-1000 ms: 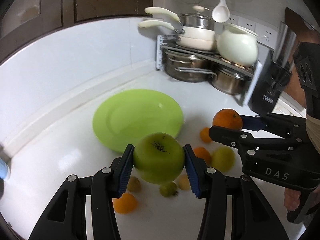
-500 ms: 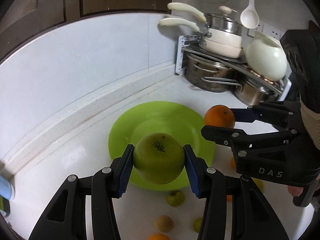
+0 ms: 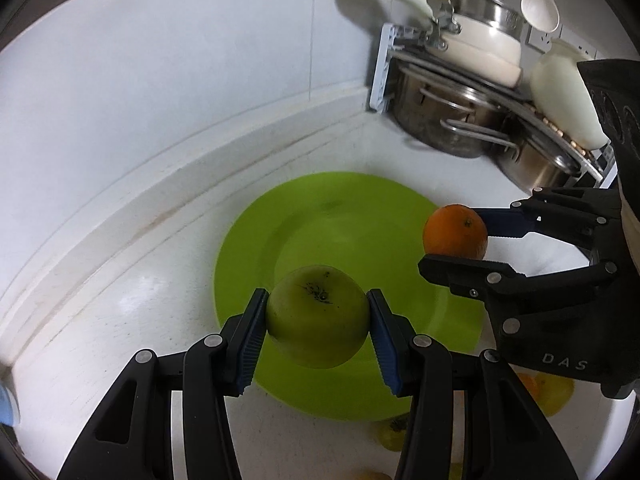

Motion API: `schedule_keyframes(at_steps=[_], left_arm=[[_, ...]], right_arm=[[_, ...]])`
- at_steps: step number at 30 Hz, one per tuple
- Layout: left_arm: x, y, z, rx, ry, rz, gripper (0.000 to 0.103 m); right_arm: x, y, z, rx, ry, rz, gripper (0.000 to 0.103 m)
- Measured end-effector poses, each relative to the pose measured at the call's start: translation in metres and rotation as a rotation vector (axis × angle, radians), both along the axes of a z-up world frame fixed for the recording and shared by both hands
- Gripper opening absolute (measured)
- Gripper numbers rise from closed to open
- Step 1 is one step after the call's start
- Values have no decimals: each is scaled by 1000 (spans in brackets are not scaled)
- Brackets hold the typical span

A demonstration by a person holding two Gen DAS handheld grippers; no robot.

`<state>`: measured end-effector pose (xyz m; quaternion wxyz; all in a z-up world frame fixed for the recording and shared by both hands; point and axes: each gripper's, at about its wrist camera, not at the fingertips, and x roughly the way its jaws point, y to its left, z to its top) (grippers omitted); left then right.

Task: Organize fruits
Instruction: 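Open left gripper to set apple on plate while right gripper releases orange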

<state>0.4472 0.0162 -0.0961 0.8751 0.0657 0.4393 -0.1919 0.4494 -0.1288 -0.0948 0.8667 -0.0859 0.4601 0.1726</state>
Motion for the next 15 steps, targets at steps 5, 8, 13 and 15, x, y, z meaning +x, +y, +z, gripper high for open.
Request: schedule_keyframes(at_steps=[5, 8, 13, 15], left_arm=[[9, -4, -8, 11, 29, -13, 49], [13, -6, -11, 18, 35, -15, 49], [16, -6, -12, 15, 38, -13, 50], [12, -6, -7, 21, 12, -15, 57]], right_arm=[[10, -2, -10, -1, 37, -3, 44], [15, -4, -14, 4, 52, -7, 44], [19, -4, -17, 7, 58, -13, 44], [16, -3, -16, 8, 54, -8, 45]])
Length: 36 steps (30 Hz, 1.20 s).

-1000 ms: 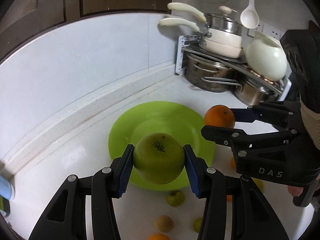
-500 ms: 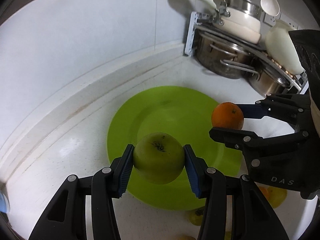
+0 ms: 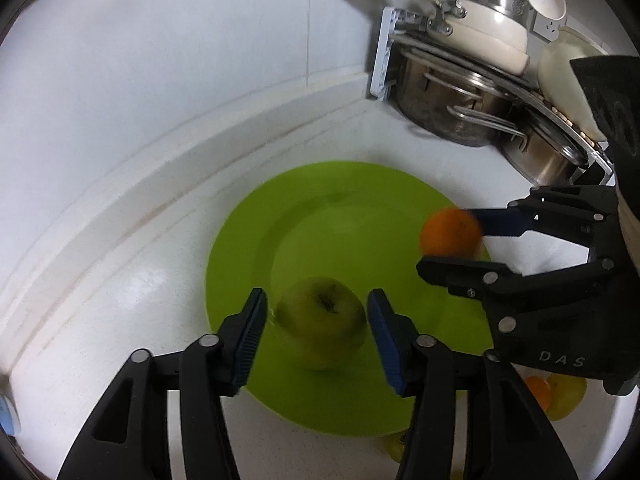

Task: Organize fruits
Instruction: 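Open left gripper to set apple on plate while right gripper releases orange, then lift both grippers away from the plate toward the loose fruits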

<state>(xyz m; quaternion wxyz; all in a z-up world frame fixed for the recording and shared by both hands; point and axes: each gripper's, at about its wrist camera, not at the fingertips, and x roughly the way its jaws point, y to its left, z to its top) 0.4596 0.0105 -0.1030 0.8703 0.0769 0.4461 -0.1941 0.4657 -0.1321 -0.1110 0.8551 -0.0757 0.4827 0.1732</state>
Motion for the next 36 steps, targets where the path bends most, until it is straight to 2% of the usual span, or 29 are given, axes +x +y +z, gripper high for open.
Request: schedule_keyframes(at_steps=[3, 10, 14, 18, 21, 24, 31, 36], left_arm=[[-5, 2, 8, -2, -21, 3, 58], [-27, 12, 34, -19, -74, 30, 61], [-50, 19, 51, -14, -131, 50, 67], [-74, 26, 67, -22, -180, 66, 71], [-91, 32, 77, -29, -208, 79, 74], [-108, 38, 86, -37, -227, 92, 77], [-151, 41, 95, -39, -259, 112, 83], [-179, 45, 97, -45, -273, 118, 86]], right_arm=[[1, -3, 1, 3, -12, -3, 45], [-24, -3, 29, 17, -84, -26, 45], [-48, -4, 49, 25, -149, -50, 53], [-74, -3, 65, 39, -201, -66, 54], [-97, -2, 76, 52, -240, -75, 60], [-117, -1, 84, 57, -263, -76, 61], [-158, 2, 94, 46, -315, -83, 61], [-187, 3, 101, 35, -356, -92, 65]])
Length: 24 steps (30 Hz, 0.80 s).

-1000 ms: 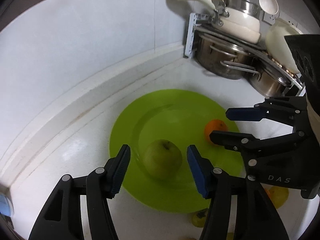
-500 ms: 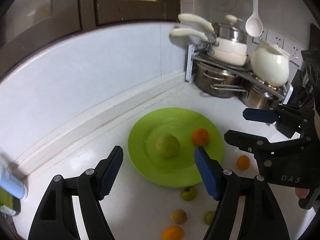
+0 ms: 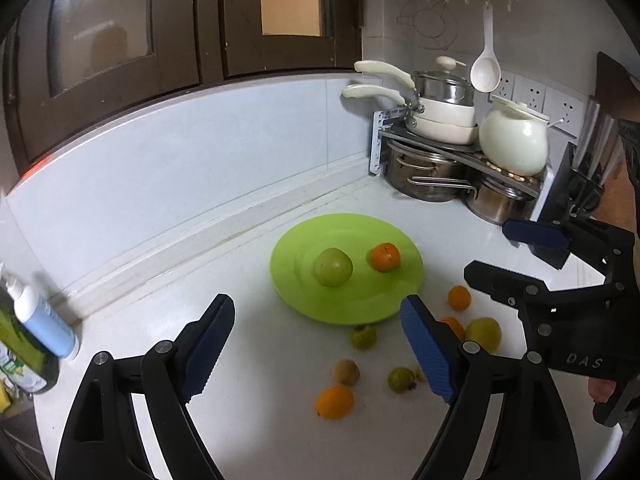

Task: Organize fruits
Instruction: 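Lift both grippers away from the plate toward the loose fruits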

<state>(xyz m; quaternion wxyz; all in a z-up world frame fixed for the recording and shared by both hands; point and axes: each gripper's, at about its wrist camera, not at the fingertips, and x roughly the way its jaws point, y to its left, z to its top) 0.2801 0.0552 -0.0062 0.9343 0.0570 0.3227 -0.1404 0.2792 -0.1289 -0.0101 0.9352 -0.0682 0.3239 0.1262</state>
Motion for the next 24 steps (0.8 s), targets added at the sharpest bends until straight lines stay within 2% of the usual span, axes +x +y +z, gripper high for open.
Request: schedule_keyframes(at_steps=[5, 11, 19, 24], left_arm=[[-25, 5, -6, -2, 5, 10, 87], [-53, 8, -18, 7, 9, 16, 88], [-69, 14, -38, 7, 41, 21, 88], [-77, 11, -45, 40, 12, 8, 88]], right_arm=[[-28, 3, 2, -22, -34, -10, 65], [-53, 6, -7, -25, -29, -12, 65], [-69, 11, -29, -27, 52, -7, 65], [-72, 11, -43, -16, 99, 2, 65]])
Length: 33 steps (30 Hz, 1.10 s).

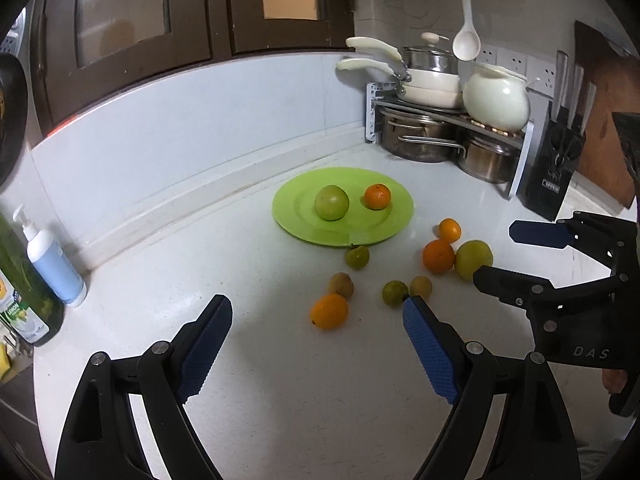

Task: Organize fruits
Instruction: 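Lift both grippers away from the plate toward the loose fruits, then grasp a small brown-yellow fruit with right gripper while left grasps a large orange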

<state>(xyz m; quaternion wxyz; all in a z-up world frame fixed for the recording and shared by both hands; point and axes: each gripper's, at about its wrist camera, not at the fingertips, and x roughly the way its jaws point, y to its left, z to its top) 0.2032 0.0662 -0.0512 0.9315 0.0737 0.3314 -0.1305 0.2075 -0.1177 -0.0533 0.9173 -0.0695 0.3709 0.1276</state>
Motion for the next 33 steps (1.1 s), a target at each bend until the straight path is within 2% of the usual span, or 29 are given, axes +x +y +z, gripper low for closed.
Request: schedule_keyframes(at_steps=[12, 17, 30, 33], left_arm=[[7, 0, -27, 37, 29, -20, 87], [19, -1, -42, 41, 63, -38, 82], [48, -9, -70, 49, 126, -83, 67], [53, -11, -73, 42, 140, -80, 65]], right_arm=[[0, 10, -27, -53, 46, 15, 65], [10, 13, -38, -76, 64, 18, 65], [46, 15, -66, -104, 145, 59, 48], [51, 14, -72, -101, 160, 66, 47]])
